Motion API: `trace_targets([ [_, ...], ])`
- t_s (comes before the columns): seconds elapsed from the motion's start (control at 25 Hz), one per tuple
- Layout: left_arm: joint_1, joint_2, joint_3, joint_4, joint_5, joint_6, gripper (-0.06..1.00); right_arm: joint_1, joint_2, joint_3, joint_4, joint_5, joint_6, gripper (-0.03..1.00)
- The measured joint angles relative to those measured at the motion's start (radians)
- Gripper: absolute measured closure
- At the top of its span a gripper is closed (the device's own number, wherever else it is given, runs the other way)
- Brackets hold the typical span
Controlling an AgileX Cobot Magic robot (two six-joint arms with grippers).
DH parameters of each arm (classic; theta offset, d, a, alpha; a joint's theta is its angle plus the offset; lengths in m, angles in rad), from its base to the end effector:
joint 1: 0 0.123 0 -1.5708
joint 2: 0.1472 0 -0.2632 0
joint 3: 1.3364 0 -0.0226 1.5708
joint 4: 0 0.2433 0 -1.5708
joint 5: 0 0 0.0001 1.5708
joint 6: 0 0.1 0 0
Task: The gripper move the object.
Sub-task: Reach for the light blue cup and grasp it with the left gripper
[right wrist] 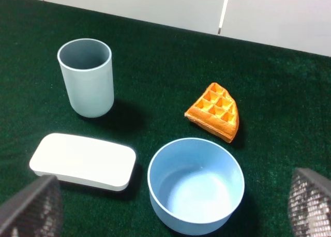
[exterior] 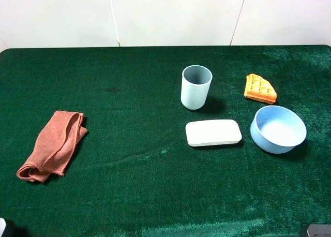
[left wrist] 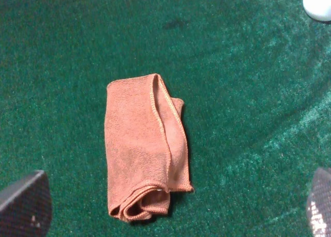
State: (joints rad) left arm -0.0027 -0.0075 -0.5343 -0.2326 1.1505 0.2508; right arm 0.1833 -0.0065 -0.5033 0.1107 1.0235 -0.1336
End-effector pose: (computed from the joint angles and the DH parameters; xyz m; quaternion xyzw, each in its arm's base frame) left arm 0.0080 -0.0211 0.2731 0.1207 0.8512 -0.0530 0.5080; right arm 0.0166 0.0127 0.2743 -0.1338 0.8287 0.0687 0.5391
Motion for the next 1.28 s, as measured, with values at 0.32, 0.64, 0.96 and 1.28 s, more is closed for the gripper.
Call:
trace_targets([
  [0.32, 0.0, 0.0, 0.0, 0.0, 0.0, 0.0, -0.05, 0.0, 0.0, 0.0, 0.0, 0.0, 0.0, 0.3],
  [0.64, 0.0, 0.0, 0.0, 0.009, -0.003, 0.0, -0.05, 0.0, 0.0, 0.0, 0.0, 0.0, 0.0, 0.3],
  [0.96, 0.0, 0.0, 0.0, 0.001, -0.006, 0.0, -0.05, 0.0, 0.0, 0.0, 0.0, 0.0, 0.0, 0.3],
  [1.28, 0.0, 0.0, 0.0, -0.001, -0.036, -0.01, -0.05, 0.0, 0.0, 0.0, 0.0, 0.0, 0.0, 0.3],
])
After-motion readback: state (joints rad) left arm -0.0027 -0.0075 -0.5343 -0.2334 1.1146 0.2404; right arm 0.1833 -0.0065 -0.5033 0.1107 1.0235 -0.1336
